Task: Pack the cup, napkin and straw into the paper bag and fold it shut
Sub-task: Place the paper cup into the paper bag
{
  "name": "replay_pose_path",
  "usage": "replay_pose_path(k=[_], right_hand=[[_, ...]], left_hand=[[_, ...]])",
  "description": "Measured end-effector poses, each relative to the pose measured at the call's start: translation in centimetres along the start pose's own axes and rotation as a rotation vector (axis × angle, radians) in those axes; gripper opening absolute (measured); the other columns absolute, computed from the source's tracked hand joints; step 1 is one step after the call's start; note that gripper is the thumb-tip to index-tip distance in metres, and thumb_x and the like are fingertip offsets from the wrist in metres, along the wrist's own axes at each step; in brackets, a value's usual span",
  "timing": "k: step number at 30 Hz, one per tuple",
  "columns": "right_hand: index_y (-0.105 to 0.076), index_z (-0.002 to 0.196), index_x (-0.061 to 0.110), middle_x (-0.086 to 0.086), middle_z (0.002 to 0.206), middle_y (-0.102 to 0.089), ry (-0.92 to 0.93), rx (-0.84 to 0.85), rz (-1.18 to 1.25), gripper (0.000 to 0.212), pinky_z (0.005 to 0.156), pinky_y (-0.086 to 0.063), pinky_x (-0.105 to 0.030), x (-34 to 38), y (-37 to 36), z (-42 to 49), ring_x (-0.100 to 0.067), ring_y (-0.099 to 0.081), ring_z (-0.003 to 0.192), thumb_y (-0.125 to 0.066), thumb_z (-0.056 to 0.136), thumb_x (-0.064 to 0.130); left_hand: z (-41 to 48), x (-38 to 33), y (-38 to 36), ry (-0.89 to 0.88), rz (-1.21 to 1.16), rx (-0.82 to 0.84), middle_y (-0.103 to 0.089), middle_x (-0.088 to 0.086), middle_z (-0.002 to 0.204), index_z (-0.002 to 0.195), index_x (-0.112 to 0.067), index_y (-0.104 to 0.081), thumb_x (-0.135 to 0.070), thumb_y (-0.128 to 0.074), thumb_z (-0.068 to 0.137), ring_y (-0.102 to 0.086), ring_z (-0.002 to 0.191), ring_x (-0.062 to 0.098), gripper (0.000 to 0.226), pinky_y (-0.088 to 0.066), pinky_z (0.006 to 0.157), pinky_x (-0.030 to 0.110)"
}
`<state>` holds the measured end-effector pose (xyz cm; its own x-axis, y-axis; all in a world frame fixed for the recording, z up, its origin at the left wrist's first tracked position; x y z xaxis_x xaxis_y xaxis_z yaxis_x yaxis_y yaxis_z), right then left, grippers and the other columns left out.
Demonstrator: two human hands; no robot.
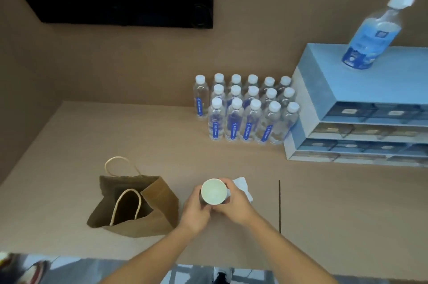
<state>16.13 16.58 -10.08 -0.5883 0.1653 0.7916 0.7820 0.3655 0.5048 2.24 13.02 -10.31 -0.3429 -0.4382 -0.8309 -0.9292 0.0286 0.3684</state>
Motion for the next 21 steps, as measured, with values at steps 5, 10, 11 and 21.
replay_pose_path(k=[5,10,11,21], right_hand=[[-0.043,0.121,0.047,0.019,0.109,-0.063,0.225,0.227,-0.254,0.069,0.096,-0.049,-0.039,5.8,3.5,-1.5,-0.015,-0.053,0.111,-0.073,0.059,0.046],[-0.054,0.099,0.035,0.015,0.095,-0.061,0.56,0.392,-0.462,0.043,0.073,-0.052,-0.022,16.2,7.0,-6.1,-0.004,-0.058,0.091,-0.075,0.062,0.046],[-0.055,0.098,0.034,0.015,0.095,-0.061,0.6,0.412,-0.461,0.042,0.07,-0.051,-0.017,18.3,7.6,-6.9,-0.003,-0.058,0.091,-0.074,0.063,0.047],[-0.051,0.104,0.034,0.013,0.099,-0.058,0.751,0.267,-0.395,0.046,0.07,-0.055,-0.033,30.0,3.6,-5.8,-0.009,-0.058,0.092,-0.073,0.065,0.042]], left_hand=[[-5.4,-5.2,2.3,-0.086,-0.022,0.042,-0.06,-0.004,0.124,0.122,-0.042,-0.044,-0.008,-0.062,0.088,-0.068,0.096,0.019,0.051,-0.057,0.088,0.046],[-13.0,-11.3,9.5,-0.234,0.119,0.207,-0.068,-0.018,0.108,0.123,-0.053,-0.054,-0.03,-0.068,0.08,-0.07,0.082,0.014,0.05,-0.058,0.078,0.027],[-14.2,-12.7,12.2,-0.332,0.159,0.094,-0.072,-0.02,0.1,0.116,-0.048,-0.062,-0.027,-0.07,0.08,-0.071,0.08,0.01,0.042,-0.057,0.074,0.021],[-12.5,-7.4,21.2,-0.742,1.215,0.144,-0.065,-0.014,0.12,0.121,-0.036,-0.06,-0.034,-0.058,0.088,-0.053,0.122,0.009,0.033,-0.037,0.112,0.029]])
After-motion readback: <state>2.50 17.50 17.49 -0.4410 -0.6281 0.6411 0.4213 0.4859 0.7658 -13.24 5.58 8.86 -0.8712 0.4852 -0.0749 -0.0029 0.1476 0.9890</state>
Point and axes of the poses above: each hand's wrist, its own z-axis towards the middle knuckle, its own y-axis out of the back of the hand, x = y × z, the point moved 6 cm from there along z, towards the middle knuckle
